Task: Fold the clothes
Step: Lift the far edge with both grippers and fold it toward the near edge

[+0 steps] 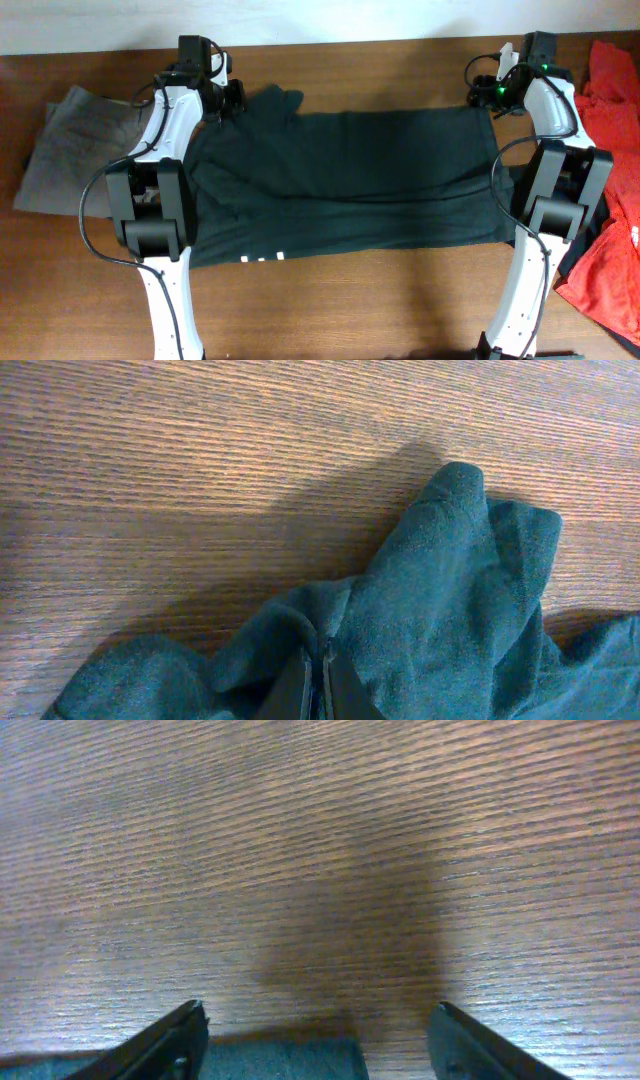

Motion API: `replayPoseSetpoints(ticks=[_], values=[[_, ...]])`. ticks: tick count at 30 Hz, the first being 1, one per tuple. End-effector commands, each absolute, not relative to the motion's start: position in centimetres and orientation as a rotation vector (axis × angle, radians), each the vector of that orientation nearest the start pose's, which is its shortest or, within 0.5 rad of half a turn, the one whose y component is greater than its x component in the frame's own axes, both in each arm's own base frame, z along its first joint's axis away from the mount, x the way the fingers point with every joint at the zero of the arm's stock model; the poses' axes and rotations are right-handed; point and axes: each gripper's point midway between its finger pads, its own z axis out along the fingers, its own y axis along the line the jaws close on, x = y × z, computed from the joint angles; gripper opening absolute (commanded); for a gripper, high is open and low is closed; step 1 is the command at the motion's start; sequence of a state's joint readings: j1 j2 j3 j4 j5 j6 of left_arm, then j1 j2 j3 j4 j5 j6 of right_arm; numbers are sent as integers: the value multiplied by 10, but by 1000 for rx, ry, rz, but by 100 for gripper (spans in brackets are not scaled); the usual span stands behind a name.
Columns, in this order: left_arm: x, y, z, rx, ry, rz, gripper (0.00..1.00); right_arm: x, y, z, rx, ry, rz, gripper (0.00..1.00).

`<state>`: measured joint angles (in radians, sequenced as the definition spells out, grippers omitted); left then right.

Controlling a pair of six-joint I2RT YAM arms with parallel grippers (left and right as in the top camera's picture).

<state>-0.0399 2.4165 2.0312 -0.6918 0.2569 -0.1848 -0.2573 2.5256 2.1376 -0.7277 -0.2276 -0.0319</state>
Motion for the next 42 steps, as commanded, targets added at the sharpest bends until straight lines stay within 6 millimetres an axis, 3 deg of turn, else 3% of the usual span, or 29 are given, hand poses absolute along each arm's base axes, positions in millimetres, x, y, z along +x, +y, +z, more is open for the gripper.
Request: replayPoseSetpoints(ticks=[1,12,19,27,37,42], values=[[583,-68,44,-118,2638,-416,1,579,-105,-8,230,2680,239,67],[583,-68,44,-118,2637,-416,1,559,-99,-16,252,2770,261,64],[583,-68,44,-118,2638,-417,1,558,-97,-17,248,2774,261,50],[583,-68,44,-147,2638,-424,1,560,-89,-17,227,2778,256,48],[583,-68,44,-148,2638,-424,1,559,-96,-18,235,2788,189,8],[584,-67,44,-151,2637,-422,1,562,-106,-11,247,2775,124,4]])
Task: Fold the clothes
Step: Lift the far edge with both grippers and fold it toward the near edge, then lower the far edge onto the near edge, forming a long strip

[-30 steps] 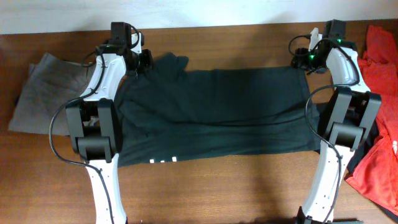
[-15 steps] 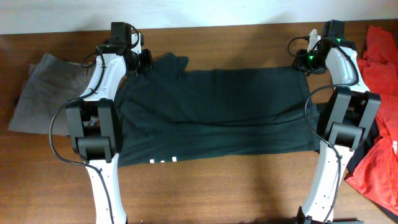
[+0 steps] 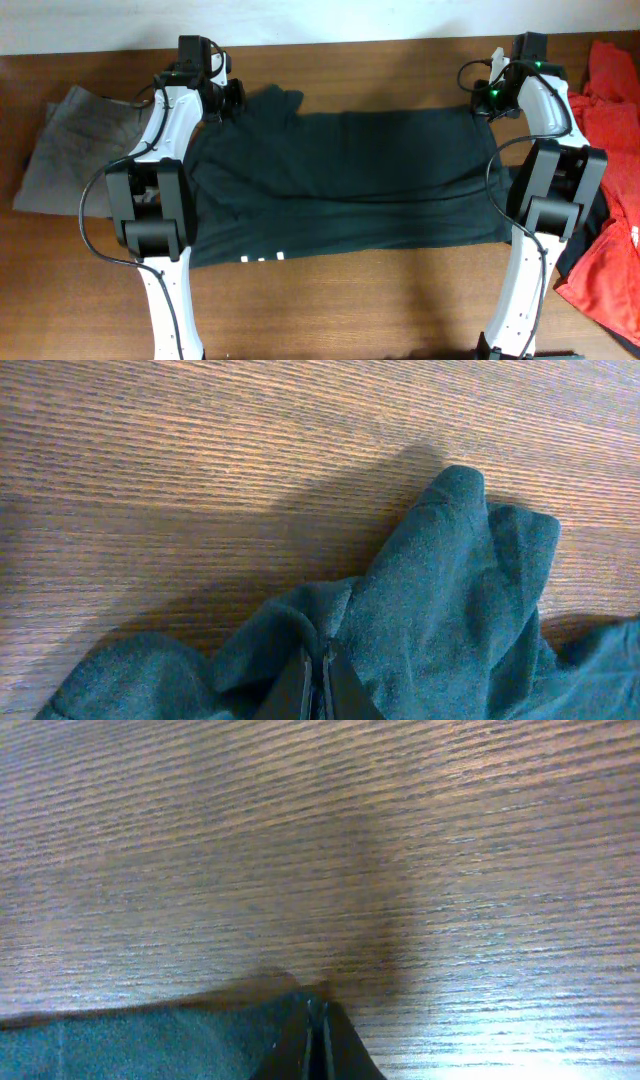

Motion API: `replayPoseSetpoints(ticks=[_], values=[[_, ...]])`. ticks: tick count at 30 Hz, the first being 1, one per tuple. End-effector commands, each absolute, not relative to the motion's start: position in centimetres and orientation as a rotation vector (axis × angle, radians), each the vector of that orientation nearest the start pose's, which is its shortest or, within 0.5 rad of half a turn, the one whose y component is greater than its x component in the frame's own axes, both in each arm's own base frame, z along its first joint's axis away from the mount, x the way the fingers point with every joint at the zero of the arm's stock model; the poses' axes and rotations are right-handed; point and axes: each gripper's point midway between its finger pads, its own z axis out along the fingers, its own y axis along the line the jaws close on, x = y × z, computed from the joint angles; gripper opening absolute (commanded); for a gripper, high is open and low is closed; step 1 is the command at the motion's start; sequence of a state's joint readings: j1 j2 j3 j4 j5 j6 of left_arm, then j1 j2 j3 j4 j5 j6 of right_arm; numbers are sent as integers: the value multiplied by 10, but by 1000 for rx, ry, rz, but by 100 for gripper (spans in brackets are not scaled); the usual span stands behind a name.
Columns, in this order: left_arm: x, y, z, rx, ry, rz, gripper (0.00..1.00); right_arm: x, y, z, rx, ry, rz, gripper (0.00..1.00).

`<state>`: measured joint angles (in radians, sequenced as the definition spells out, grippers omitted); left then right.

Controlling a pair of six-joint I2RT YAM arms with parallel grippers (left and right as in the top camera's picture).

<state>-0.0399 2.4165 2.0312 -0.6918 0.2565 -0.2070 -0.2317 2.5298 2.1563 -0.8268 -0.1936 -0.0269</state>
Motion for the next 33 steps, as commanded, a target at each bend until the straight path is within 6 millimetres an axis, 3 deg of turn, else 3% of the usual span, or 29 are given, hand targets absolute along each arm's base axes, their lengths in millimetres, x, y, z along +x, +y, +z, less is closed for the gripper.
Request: replayPoseSetpoints(ticks=[1,5,10,15,17,21,25,33], values=[[584,-65,45,-155,2635,-421,1,564,-107,-7,246,2764,122,4],[593,-53,58,-173,2596,-414,0,581,-112,29,234,2682,103,4],[617,-32,100,-190,2484,-400,1,596,-117,76,223,2607,75,4],[624,-21,125,-201,2441,-392,1,598,-120,102,223,2579,60,4],[619,-21,123,-208,2467,-393,1,595,-120,105,227,2590,62,4],[589,-23,104,-247,2615,-398,1,576,-119,96,248,2675,79,5],[564,-23,98,-276,2717,-399,1,560,-115,91,260,2741,94,4],[524,-24,121,-306,2819,-400,1,521,-109,94,295,2878,125,4]])
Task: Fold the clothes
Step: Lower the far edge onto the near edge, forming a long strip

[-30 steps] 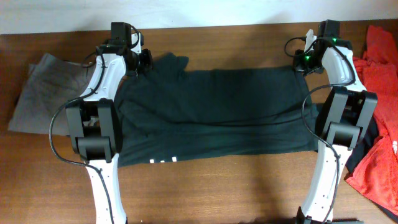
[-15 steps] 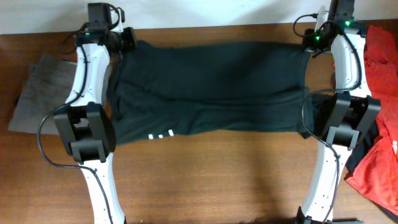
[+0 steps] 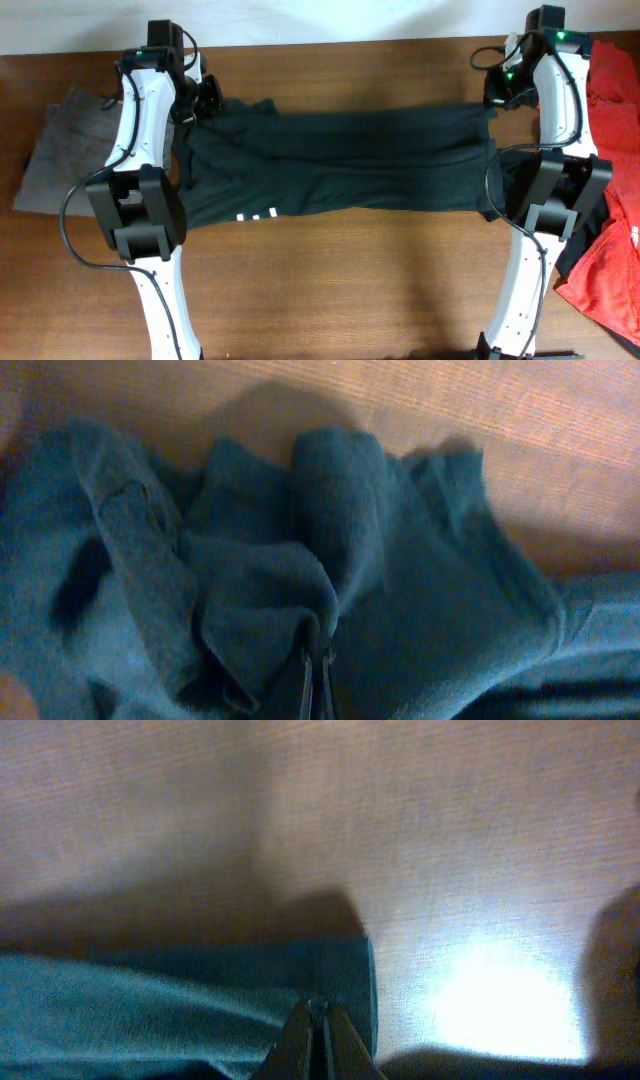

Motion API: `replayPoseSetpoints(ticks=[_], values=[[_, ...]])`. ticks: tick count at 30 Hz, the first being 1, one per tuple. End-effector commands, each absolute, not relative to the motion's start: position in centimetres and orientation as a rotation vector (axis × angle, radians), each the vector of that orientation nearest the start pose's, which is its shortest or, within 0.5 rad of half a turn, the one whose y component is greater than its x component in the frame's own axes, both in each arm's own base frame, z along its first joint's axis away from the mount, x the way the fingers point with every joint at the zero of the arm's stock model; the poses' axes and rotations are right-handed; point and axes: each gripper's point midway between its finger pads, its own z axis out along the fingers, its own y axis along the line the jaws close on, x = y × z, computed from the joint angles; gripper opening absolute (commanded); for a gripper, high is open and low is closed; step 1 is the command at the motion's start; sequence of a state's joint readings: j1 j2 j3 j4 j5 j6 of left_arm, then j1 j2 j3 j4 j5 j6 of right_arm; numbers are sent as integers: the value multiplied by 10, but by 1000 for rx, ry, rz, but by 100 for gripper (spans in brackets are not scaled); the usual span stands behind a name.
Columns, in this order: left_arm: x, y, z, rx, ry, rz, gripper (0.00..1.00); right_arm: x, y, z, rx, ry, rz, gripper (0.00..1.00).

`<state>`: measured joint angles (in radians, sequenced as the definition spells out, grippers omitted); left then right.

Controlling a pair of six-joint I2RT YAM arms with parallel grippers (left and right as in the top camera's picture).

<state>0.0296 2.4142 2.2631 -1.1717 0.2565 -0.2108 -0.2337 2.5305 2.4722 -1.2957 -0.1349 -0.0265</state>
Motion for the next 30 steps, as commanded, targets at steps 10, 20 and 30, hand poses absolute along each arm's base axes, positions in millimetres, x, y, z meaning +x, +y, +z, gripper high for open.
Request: replayPoseSetpoints(ticks=[10,20,30], values=[[462,-16,121,-381,3050,-304,1,474,-118,107,382,3006,155,4],[440,-14,119,-389,3138,-232,1,443,-130,105,424,3129,50,4],[424,-22,118,-321,3209,-96,0,427,-124,105,435,3196,70,4]])
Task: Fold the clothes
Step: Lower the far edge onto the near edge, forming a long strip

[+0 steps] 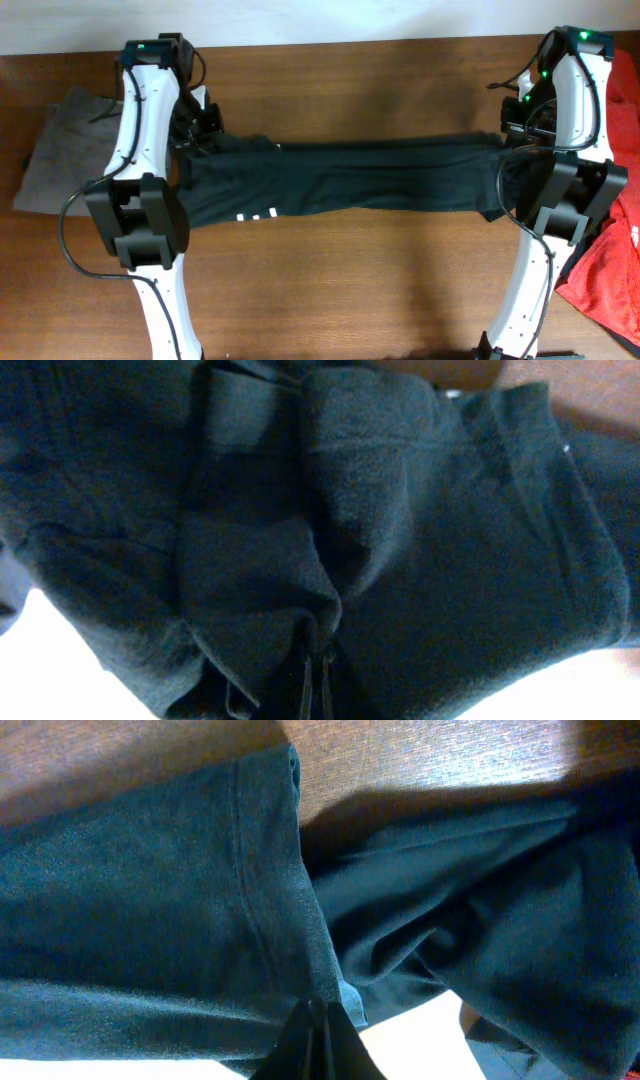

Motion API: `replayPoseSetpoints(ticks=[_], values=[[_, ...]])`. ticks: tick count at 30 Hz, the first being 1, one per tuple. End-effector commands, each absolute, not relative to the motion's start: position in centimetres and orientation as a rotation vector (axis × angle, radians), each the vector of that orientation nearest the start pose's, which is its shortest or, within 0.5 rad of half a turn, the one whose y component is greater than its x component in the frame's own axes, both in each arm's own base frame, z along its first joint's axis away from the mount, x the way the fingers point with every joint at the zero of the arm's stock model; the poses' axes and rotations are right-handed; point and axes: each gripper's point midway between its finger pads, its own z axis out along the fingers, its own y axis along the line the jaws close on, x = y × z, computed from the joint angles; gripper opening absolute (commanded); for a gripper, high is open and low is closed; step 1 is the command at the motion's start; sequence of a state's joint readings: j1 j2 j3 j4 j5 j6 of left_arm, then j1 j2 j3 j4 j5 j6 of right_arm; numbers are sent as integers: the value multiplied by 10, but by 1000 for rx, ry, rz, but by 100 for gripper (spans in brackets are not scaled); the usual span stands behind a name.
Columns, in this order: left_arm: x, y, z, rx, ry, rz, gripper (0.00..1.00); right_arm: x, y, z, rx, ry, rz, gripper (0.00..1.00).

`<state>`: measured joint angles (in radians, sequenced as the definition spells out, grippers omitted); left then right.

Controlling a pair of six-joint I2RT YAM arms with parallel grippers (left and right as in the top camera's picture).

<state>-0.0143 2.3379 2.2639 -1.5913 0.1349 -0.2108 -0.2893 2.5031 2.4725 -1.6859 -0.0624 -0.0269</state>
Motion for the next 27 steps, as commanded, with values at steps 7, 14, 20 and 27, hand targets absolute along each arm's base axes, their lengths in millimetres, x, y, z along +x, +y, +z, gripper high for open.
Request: replayPoseSetpoints(ticks=[7,14,20,27], values=[[413,-18,118,-323,3252,-51,1,426,-124,105,433,3198,70,5],[408,-18,119,-326,3275,-43,1,426,-124,105,434,3198,69,6],[407,-23,119,-327,3280,-83,10,426,-125,105,434,3198,69,6],[406,-36,119,-304,3286,-145,15,426,-127,105,433,3201,45,7]])
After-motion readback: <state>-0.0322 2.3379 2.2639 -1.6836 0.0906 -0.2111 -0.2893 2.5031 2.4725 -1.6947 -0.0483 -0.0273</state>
